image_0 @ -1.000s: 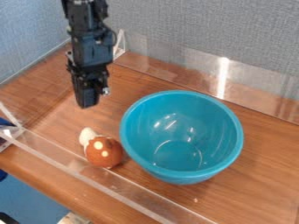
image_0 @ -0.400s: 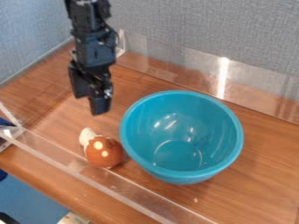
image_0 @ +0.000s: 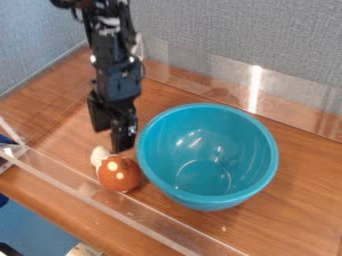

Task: Remove the mushroom from inside the blue bowl and put it on the table

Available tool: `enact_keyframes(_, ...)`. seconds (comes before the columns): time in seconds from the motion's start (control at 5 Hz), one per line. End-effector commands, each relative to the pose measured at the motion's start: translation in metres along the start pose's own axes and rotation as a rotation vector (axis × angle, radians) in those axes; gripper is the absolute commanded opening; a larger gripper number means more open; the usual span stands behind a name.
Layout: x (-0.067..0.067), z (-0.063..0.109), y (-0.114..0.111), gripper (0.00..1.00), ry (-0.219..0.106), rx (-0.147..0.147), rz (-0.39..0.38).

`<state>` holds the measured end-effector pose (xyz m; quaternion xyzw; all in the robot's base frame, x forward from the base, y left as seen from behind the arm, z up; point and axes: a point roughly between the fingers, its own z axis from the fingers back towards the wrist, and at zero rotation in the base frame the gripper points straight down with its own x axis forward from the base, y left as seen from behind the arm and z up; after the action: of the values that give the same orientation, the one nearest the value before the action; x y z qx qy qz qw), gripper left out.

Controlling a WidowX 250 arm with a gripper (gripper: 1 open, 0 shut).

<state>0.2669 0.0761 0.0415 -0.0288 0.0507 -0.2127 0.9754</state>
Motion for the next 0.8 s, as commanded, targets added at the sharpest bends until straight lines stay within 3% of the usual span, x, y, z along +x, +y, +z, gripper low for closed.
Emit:
enact_keyframes(0.0,0.006,-0.001,0.003,1.0,-0.025,0.022,0.012)
enact_keyframes(0.2,0.005,0.002,0.002,0.0,-0.021,0.021,0.006)
enact_keyframes(0.6,-0.001,0.018,0.009,0.0,-0.025,0.018,0.027)
